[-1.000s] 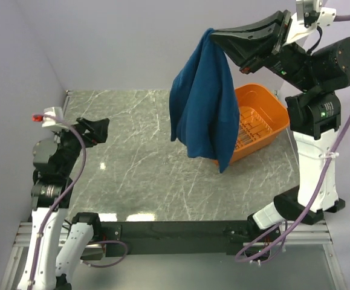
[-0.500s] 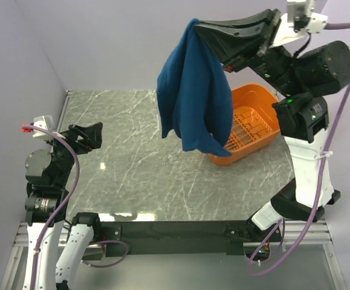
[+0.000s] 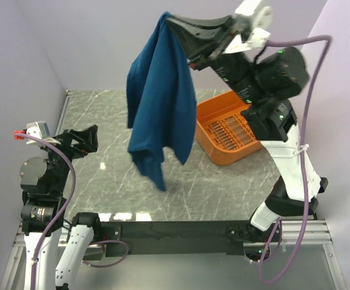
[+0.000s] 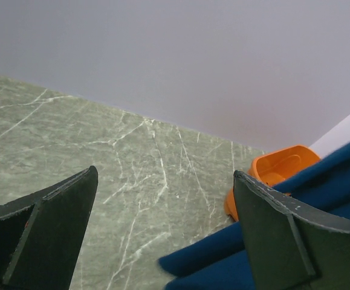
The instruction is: Fold and stack the t-shirts
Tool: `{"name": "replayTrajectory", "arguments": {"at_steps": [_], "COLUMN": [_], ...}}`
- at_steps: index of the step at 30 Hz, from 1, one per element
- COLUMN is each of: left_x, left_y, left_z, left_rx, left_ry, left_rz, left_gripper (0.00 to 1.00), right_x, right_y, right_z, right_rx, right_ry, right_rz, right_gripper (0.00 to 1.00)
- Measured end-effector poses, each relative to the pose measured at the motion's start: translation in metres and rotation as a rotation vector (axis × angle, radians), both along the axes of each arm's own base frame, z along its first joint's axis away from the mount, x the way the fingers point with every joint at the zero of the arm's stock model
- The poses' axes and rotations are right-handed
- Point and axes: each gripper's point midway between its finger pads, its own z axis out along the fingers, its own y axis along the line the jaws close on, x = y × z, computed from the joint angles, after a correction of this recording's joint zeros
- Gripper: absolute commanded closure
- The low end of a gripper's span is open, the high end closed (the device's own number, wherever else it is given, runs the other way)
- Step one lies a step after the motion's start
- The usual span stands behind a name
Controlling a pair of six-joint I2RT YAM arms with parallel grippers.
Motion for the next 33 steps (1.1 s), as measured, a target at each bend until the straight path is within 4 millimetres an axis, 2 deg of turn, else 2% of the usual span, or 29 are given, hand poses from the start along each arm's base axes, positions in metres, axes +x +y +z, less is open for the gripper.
{"name": "replayTrajectory", "arguments": {"at_steps": [7,11,19,21,24,26,27,29,30,31,33], "left_x": [-0.002,-0.002,-0.001,0.000,0.000,0.000,0.000,0.000,0.000,0.000,0.002], "left_y": [0.002,0.002,0.002,0.002,0.003,0.003,0.003,0.002,0.002,0.002,0.000], "left_z": [-0.003,-0.003,-0.003,-0.004,-0.004,-0.004,-0.005,-0.004,-0.005,-0.005,-0.006], "left_rx": [0.015,0.017,0.017,0.017,0.023,0.024,0.024,0.024,0.024,0.024,0.025], "left_ry": [0.012,0.011,0.012,0.015,0.015,0.016,0.016,0.016,0.018,0.018,0.023], "left_rz": [0.011,0.011,0.011,0.011,0.012,0.012,0.012,0.011,0.010,0.008,-0.001], "left_gripper": [0.01,0.01,0.01,0.01,0.01,0.01,0.00,0.01,0.00,0.01,0.01], "right_x": [0.054,0.070,0.074,0.072,0.071,0.071,0.069,0.066,0.064,0.061,0.058], "right_y": [0.018,0.025,0.036,0.042,0.054,0.065,0.071,0.078,0.079,0.078,0.072], "right_z": [-0.060,-0.086,-0.118,-0.140,-0.192,-0.241,-0.269,-0.322,-0.351,-0.377,-0.416], "right_rx": [-0.138,-0.195,-0.271,-0.311,-0.398,-0.478,-0.527,-0.617,-0.671,-0.721,-0.803], "right_ry": [0.106,0.151,0.204,0.241,0.326,0.402,0.441,0.524,0.567,0.608,0.659], "right_rz": [-0.105,-0.123,-0.093,-0.058,-0.003,0.040,0.068,0.105,0.116,0.126,0.123], "right_gripper": [1.00,1.00,1.00,1.00,0.98,0.88,0.69,0.44,0.26,0.19,0.07]}}
